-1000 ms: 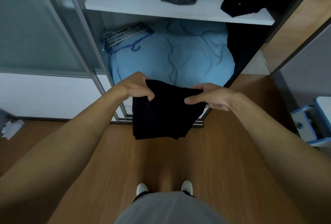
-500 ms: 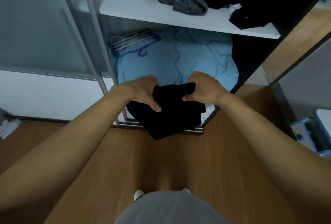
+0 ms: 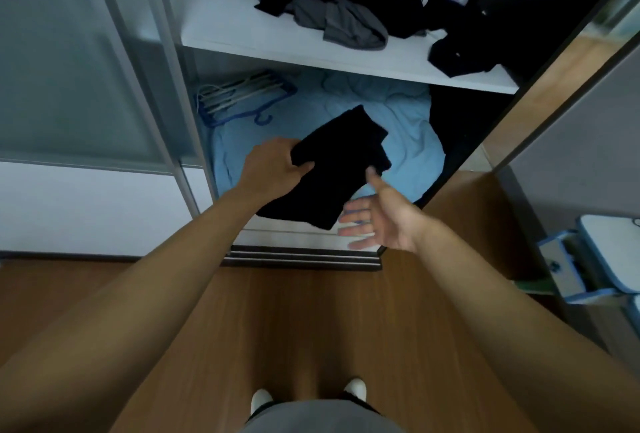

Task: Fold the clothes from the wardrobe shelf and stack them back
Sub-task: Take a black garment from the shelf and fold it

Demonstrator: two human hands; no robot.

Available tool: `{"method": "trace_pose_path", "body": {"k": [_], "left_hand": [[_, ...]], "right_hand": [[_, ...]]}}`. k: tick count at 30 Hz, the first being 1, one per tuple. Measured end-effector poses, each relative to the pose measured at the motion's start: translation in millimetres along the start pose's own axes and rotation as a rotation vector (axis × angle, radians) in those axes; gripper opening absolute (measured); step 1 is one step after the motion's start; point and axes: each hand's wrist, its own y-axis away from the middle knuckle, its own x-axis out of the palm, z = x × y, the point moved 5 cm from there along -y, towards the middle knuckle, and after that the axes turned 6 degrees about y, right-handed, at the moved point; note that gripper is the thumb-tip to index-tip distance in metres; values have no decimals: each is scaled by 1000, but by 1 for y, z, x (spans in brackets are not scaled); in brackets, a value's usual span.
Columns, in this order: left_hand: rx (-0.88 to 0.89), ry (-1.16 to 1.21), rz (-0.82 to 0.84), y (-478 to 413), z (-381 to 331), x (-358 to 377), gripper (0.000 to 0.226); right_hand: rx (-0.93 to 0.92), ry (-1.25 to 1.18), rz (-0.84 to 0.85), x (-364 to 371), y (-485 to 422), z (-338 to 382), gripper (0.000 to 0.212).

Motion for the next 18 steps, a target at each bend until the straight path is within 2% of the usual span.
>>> {"method": "trace_pose_path", "body": {"k": [2, 3, 4, 6, 9, 10, 12, 14, 18], "left_hand": [[85, 7, -55, -3, -12, -7, 22], [131, 5, -64, -4, -18, -11, 23], [177, -5, -60, -6, -23, -14, 25], [249, -26, -20, -12, -36, -20, 34], [427, -58, 52, -26, -63, -30, 57], [471, -69, 102, -30, -71, -33, 66], [513, -65, 231, -41, -81, -40, 81], [524, -4, 279, -54, -86, -49, 83], [536, 71, 95, -93, -80, -66, 56]], "right_hand": [[-53, -548, 197, 3, -3, 28, 114], [-111, -739, 267, 1, 0, 47, 119], [-177, -826, 304, 0, 5, 67, 119], [-291, -775, 246, -3, 19, 98, 100], [-437, -559, 54, -6, 34, 130, 41], [-486, -520, 8, -9, 37, 139, 34], [-561, -482, -52, -12, 44, 157, 34], [-611, -474, -74, -14, 46, 175, 38], [-662, -446, -115, -17, 26, 217, 45]]}}
